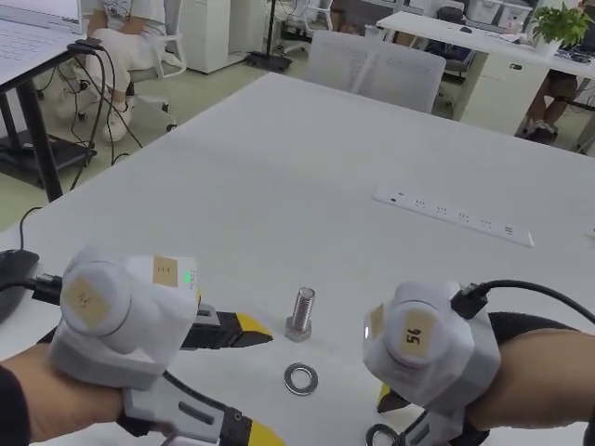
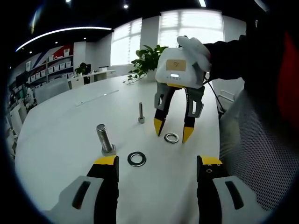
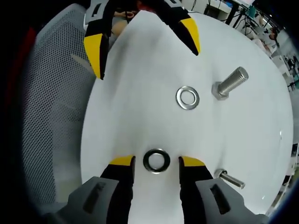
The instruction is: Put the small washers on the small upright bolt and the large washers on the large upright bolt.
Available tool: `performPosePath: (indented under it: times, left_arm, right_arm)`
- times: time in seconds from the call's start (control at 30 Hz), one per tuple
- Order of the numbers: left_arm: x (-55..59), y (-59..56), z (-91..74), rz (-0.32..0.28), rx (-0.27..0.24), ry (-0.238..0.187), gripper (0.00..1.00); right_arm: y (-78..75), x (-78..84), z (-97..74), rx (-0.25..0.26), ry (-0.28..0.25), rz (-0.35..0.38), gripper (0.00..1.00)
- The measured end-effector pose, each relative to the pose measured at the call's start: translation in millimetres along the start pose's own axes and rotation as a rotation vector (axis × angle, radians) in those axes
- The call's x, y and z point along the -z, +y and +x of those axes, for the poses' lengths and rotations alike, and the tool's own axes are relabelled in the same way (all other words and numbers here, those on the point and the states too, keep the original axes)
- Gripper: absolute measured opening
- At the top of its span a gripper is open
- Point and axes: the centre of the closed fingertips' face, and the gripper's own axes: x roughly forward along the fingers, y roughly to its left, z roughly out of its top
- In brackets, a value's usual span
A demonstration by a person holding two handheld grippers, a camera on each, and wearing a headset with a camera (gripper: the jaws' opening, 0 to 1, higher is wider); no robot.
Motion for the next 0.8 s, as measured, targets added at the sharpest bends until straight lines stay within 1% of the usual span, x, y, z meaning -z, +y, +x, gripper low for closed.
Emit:
performPosePath:
  times: [0.03,0.1,0.3,0.47,0.67,0.8]
  left_arm:
    - [-0.3,0.4,-0.2,0.000,-0.001,-0.001,0.67]
    - [-0.6,0.8,-0.5,0.000,-0.002,-0.003,0.67]
    - [-1.4,1.9,-0.6,0.001,-0.005,-0.008,0.67]
    - [-0.7,1.7,0.3,0.001,-0.003,-0.006,0.67]
    - [-0.5,1.2,1.1,0.000,-0.002,-0.006,0.66]
    - [-0.3,0.7,1.2,0.001,0.000,-0.005,0.66]
  right_arm:
    - [0.0,0.3,0.0,0.000,0.000,-0.001,0.40]
    - [0.2,1.3,0.1,-0.007,0.003,-0.035,0.40]
    - [1.3,2.8,-0.1,-0.009,0.016,-0.056,0.38]
    - [0.8,4.0,-0.3,-0.008,0.020,-0.059,0.33]
    - [1.3,4.1,0.0,-0.005,0.021,-0.060,0.30]
    - [2.0,3.1,0.1,-0.002,0.020,-0.060,0.26]
